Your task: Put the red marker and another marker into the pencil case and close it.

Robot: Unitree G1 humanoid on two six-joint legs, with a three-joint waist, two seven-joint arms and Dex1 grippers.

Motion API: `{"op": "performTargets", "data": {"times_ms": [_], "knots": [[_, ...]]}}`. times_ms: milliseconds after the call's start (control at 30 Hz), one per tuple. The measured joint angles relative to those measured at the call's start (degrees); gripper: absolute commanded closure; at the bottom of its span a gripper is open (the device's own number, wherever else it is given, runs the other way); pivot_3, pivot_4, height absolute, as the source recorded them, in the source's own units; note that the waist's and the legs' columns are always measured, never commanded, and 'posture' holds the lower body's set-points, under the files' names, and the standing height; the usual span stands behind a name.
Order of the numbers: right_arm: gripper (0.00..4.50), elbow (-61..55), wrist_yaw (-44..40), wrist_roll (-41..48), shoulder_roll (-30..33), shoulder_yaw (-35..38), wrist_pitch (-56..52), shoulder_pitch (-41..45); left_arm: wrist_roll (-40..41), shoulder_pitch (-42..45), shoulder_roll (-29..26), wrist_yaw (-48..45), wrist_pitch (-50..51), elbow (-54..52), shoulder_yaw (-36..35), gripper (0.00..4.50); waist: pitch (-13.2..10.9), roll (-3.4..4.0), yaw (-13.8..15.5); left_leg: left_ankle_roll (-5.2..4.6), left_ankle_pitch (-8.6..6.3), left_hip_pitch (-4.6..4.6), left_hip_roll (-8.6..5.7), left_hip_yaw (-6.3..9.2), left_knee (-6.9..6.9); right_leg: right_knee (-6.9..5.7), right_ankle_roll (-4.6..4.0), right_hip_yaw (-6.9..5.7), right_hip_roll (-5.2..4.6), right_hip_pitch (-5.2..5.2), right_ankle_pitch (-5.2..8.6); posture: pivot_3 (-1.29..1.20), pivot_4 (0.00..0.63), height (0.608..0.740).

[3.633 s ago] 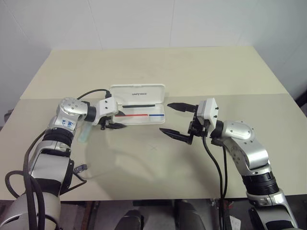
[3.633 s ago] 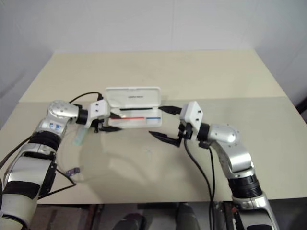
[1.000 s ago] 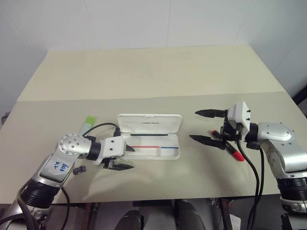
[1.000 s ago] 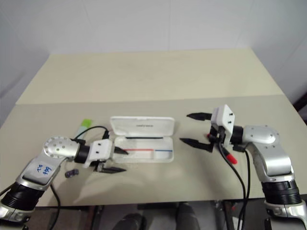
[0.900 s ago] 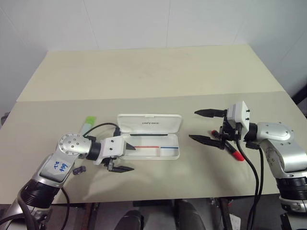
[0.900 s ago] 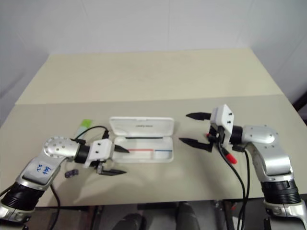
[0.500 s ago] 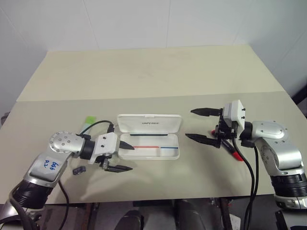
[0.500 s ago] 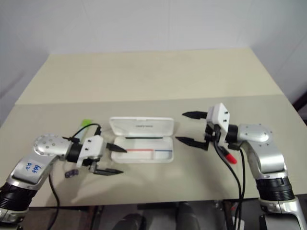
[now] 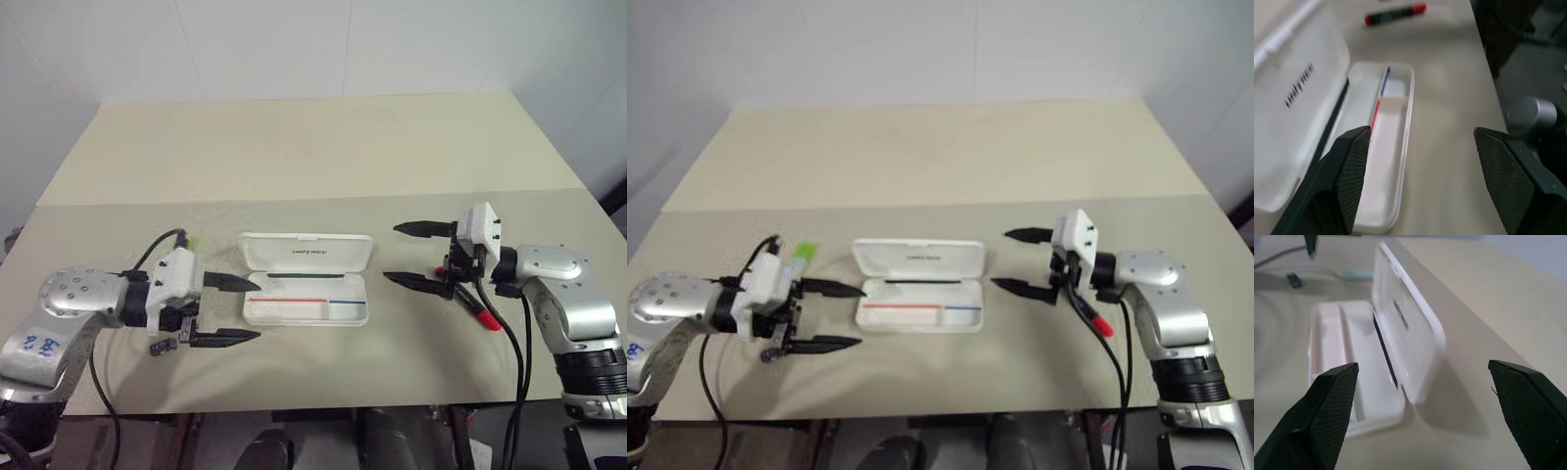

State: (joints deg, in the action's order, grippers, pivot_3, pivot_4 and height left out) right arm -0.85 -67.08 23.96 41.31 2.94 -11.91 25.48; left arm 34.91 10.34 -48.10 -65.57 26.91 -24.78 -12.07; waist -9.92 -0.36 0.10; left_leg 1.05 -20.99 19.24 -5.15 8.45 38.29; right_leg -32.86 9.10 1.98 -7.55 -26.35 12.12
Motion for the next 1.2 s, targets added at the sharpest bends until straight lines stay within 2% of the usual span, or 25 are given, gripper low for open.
{"op": "performTargets", "data": {"times_ms": [133, 267, 400, 567, 867, 1200], "knots": [[0.0, 0.0, 0.7, 0.0, 2.8, 1.8, -1.9, -2.2, 5.3, 0.3, 2.0, 5.3, 3.2, -2.4, -3.1, 0.94, 0.0, -0.01, 0.0, 0.01, 0.0, -0.01, 0.0, -0.02, 0.01, -0.01, 0.0, 0.0, 0.01, 0.0, 0.0, 0.0, 0.15, 0.74], [0.0, 0.8, 1.5, -1.6, 6.8, 2.3, -3.7, -3.4, 7.4, 0.9, 2.2, 7.2, 4.6, -3.4, -2.9, 0.94, 0.0, -0.01, 0.0, 0.01, 0.0, -0.02, 0.0, -0.09, 0.04, -0.01, -0.04, 0.01, 0.01, 0.01, -0.03, 0.0, 0.15, 0.74], [0.0, -0.2, 3.2, -2.6, 11.1, 2.6, -9.2, -4.4, 8.2, 3.0, 2.6, 7.1, 4.8, -3.6, -1.1, 0.94, 0.0, -0.01, -0.1, 0.02, 0.0, -0.04, 0.01, -0.14, 0.04, -0.01, -0.06, 0.02, 0.03, 0.01, -0.05, 0.0, 0.15, 0.74], [0.0, -3.8, 5.0, -2.7, 13.5, 2.8, -16.0, -6.7, 8.1, 3.9, 4.3, 6.6, 4.5, -3.2, 2.0, 0.94, 0.0, -0.02, 0.0, 0.01, 0.0, -0.02, 0.02, -0.18, 0.05, 0.02, -0.05, 0.05, 0.03, 0.01, -0.07, 0.0, 0.15, 0.74], [0.0, -6.6, 12.0, -5.7, 12.5, 0.9, -22.3, -8.9, 7.5, 4.1, 4.9, 6.1, 3.6, -1.8, 4.3, 0.94, 0.0, -0.04, 0.0, 0.01, 0.0, -0.02, 0.02, -0.21, 0.07, 0.06, -0.06, 0.06, 0.03, 0.02, -0.11, 0.0, 0.15, 0.74], [0.0, -2.2, 18.3, -9.6, 9.8, -0.5, -24.1, -8.6, 7.4, 4.3, 4.9, 6.2, 3.5, -1.8, 4.2, 0.94, 0.1, -0.11, 0.0, 0.01, 0.0, -0.03, 0.02, -0.22, 0.14, 0.07, -0.07, 0.06, 0.04, 0.05, -0.16, 0.0, 0.15, 0.74]]}}
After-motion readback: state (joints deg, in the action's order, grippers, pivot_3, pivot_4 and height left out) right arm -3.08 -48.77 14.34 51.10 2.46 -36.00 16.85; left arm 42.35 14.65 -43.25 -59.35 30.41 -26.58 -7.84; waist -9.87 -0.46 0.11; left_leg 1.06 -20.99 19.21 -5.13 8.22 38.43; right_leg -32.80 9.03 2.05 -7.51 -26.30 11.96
